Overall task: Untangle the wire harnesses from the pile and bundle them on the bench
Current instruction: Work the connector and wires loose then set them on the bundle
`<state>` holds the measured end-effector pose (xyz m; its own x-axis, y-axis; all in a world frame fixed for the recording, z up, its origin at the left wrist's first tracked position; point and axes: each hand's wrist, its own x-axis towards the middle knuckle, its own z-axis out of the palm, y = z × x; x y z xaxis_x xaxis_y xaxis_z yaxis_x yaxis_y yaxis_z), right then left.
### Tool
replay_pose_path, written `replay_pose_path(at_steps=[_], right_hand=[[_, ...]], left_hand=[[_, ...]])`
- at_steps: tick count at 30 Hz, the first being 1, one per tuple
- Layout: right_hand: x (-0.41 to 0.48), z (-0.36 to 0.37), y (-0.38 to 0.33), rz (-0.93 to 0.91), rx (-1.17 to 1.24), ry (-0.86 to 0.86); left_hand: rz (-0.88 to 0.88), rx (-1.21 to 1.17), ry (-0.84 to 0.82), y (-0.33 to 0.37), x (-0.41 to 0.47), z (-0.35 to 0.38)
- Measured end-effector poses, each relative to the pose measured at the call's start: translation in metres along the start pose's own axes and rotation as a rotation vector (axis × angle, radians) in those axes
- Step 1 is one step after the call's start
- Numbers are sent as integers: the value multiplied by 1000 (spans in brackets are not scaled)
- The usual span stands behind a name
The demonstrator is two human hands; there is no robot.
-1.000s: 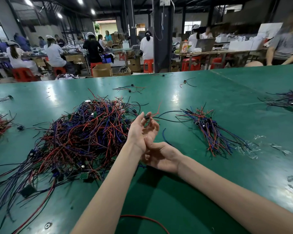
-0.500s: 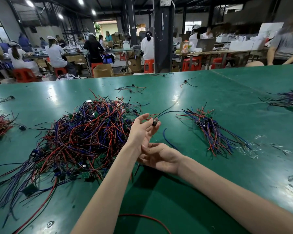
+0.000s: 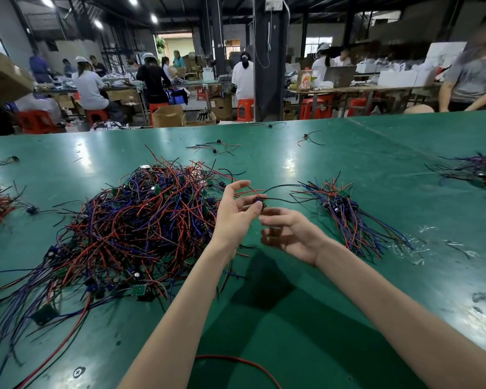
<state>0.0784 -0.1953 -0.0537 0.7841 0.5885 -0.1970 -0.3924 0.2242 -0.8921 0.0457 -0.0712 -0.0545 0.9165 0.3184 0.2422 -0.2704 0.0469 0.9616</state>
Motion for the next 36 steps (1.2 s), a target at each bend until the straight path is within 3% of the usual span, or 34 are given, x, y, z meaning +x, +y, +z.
replay_pose_path(at_steps=[3, 14, 22, 27, 31, 33, 36], right_hand=[[1, -8, -3, -42, 56, 54], [9, -10, 8, -156, 35, 90], [10, -10, 5, -175, 132, 121], [49, -13, -45, -147, 180, 224], [95, -20, -99, -117, 347, 153], [109, -19, -100, -28, 182, 139], [117, -1, -77, 12, -324, 210]], left_hand=[[17, 104, -7, -5, -1, 1], [11, 102, -83, -9, 0, 0], [-76, 113, 27, -8, 1, -3], [-184, 28, 141, -9, 3, -12], [-222, 1, 149, -5, 2, -10], [-237, 12, 137, -5, 1, -9], [-263, 38, 146, -7, 3, -10]])
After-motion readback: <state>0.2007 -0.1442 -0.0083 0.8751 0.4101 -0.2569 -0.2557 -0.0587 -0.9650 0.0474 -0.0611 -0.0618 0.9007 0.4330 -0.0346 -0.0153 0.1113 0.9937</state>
